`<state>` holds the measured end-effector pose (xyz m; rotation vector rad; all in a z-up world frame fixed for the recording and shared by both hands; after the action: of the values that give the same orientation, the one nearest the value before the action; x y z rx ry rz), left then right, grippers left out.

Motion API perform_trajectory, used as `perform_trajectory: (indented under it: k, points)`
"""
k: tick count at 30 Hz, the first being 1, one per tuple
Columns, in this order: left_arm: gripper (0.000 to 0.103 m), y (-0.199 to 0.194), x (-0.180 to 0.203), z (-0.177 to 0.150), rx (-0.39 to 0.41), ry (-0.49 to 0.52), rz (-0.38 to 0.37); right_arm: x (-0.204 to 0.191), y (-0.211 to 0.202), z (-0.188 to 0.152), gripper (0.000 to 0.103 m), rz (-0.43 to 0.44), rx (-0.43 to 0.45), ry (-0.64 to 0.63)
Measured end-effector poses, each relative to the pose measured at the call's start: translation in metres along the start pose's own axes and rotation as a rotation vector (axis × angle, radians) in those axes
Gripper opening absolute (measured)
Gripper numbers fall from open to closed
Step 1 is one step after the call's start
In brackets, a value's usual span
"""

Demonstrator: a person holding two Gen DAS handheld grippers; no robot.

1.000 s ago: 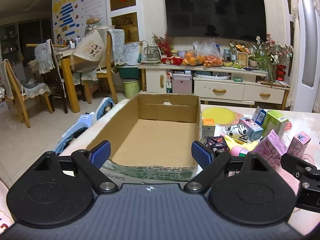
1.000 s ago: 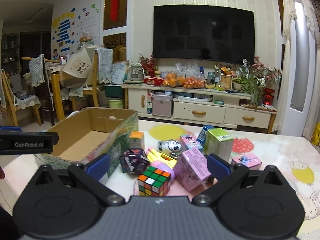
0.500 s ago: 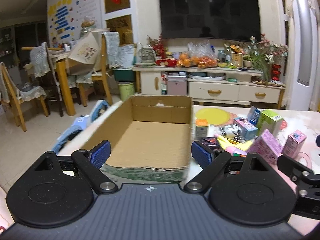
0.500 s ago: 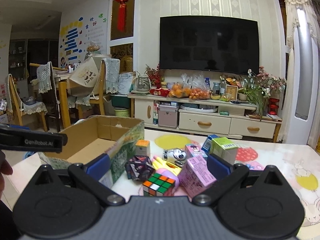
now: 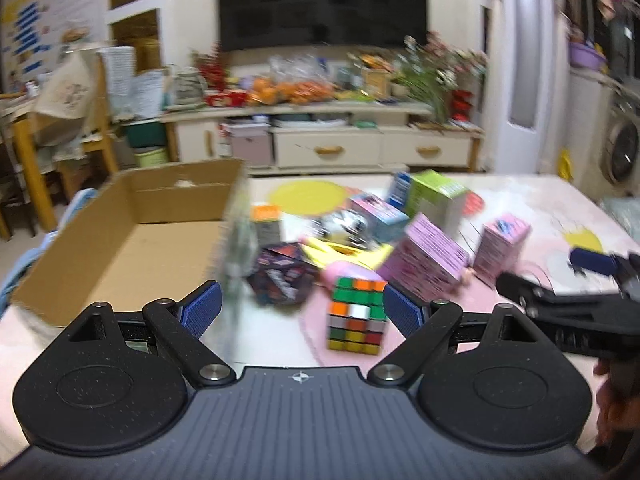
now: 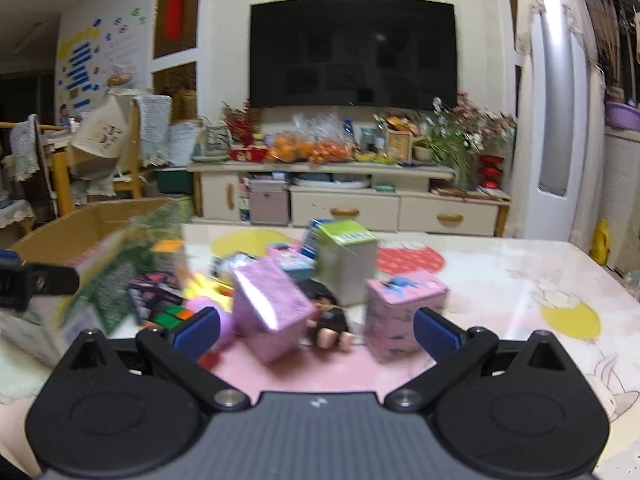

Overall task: Organize rigid objects
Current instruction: 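Move the left tool toward the Rubik's cube while the right tool approaches the pink gift box, then close the left tool on the Rubik's cube while the right tool grasps the pink gift box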

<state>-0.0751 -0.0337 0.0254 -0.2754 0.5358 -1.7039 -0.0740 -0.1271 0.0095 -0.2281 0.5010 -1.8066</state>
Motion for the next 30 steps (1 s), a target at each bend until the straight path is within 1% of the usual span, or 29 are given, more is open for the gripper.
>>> perform_trajectory:
  k: [3, 7, 10, 16, 19, 21, 26, 28, 30]
  points:
    - [0.103, 0.012, 0.014, -0.004, -0.019, 0.039, -0.025, 0.017, 0.012, -0.003, 0.102, -0.019, -0.028, 0.021]
    - [0.103, 0.029, 0.027, -0.008, -0.057, 0.101, -0.031, 0.038, 0.028, -0.003, 0.102, -0.061, -0.058, 0.065]
    - [0.103, 0.042, 0.034, -0.008, -0.082, 0.128, -0.036, 0.047, 0.041, -0.005, 0.102, -0.079, -0.079, 0.066]
    - [0.103, 0.066, 0.036, -0.004, -0.129, 0.144, -0.038, 0.062, 0.069, 0.001, 0.102, -0.091, -0.091, 0.046]
    - [0.103, 0.085, 0.036, 0.001, -0.152, 0.157, -0.03, 0.068, 0.082, 0.003, 0.102, -0.088, -0.1, 0.037]
    - [0.103, 0.093, 0.036, 0.002, -0.168, 0.15, -0.034, 0.072, 0.092, 0.004, 0.102, -0.086, -0.113, 0.044]
    - [0.103, 0.113, 0.034, 0.004, -0.214, 0.13, -0.016, 0.078, 0.105, 0.002, 0.102, -0.085, -0.138, 0.054]
    - [0.103, 0.115, 0.033, 0.005, -0.226, 0.121, -0.005, 0.08, 0.11, 0.003, 0.102, -0.091, -0.145, 0.039]
    - [0.094, 0.116, 0.034, 0.006, -0.238, 0.118, -0.009, 0.08, 0.111, 0.003, 0.102, -0.094, -0.146, 0.027]
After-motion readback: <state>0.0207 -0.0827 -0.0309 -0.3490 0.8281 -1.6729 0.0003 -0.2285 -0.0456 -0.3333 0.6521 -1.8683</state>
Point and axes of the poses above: each gripper's, at about its wrist camera, not at the fingertips, and y roughly the way its jaws point, x to its right, z to its top, the point moved 4 cm from there along y, roughly the way its jaws point, and after that the axes turned 4 degrees about y, right-handed, at the moved point
